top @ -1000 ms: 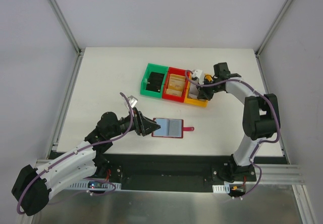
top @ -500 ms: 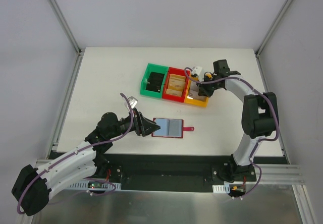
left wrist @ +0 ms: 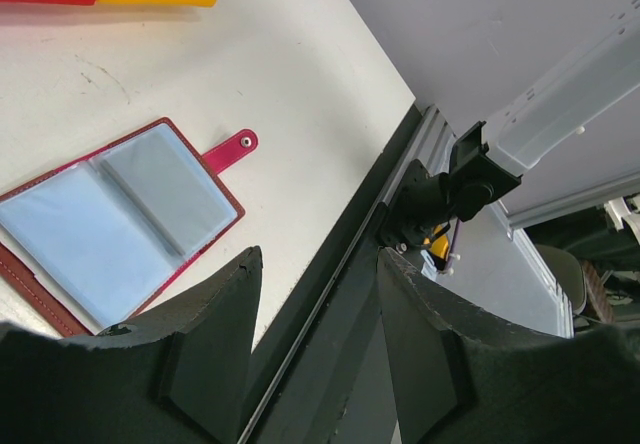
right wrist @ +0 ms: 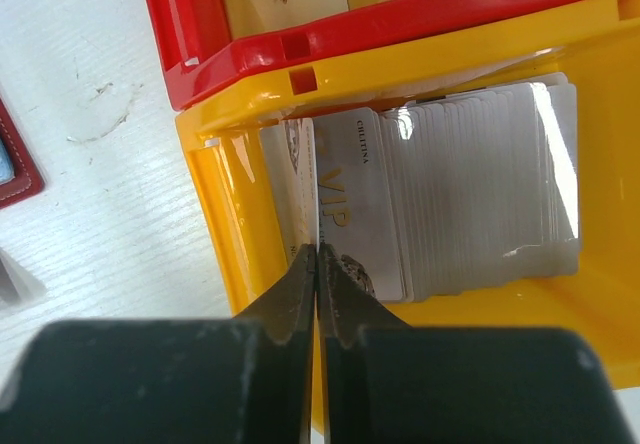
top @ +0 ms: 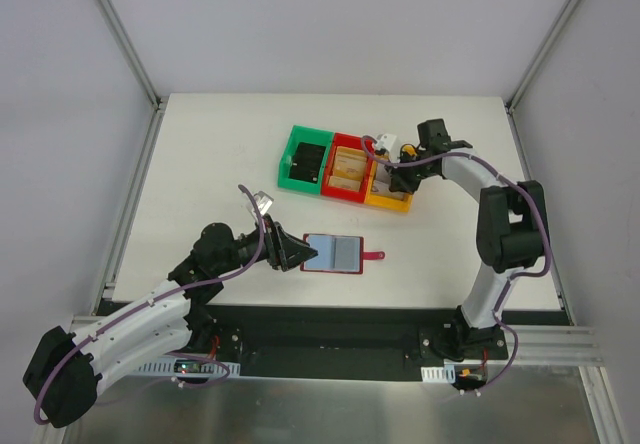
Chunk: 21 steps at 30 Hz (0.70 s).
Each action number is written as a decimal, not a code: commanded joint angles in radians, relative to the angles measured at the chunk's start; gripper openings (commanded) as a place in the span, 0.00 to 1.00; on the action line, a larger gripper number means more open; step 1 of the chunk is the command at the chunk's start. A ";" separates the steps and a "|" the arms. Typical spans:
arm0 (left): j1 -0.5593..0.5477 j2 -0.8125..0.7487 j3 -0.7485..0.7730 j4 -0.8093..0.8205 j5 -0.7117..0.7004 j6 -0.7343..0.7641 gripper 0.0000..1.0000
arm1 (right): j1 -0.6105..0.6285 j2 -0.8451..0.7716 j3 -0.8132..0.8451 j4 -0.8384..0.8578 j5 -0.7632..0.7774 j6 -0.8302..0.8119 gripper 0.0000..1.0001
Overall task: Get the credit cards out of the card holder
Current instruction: Place the credit card in the storage box.
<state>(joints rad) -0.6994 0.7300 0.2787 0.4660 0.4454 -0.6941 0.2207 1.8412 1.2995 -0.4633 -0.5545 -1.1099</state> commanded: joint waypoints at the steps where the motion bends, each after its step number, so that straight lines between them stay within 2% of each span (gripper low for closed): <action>1: -0.003 -0.015 -0.010 0.046 0.016 -0.010 0.49 | 0.009 0.026 0.018 -0.029 0.030 -0.024 0.00; 4: -0.003 -0.015 -0.010 0.046 0.016 -0.012 0.49 | 0.012 0.024 0.017 -0.035 0.047 -0.033 0.00; 12: -0.005 -0.012 -0.010 0.053 0.019 -0.015 0.49 | 0.031 0.018 0.001 0.009 0.205 -0.025 0.00; 21: -0.006 -0.015 -0.012 0.053 0.016 -0.015 0.49 | 0.037 0.018 0.029 0.041 0.263 0.019 0.02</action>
<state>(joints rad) -0.7006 0.7284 0.2775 0.4675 0.4454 -0.6964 0.2607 1.8423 1.3090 -0.4385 -0.3943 -1.1000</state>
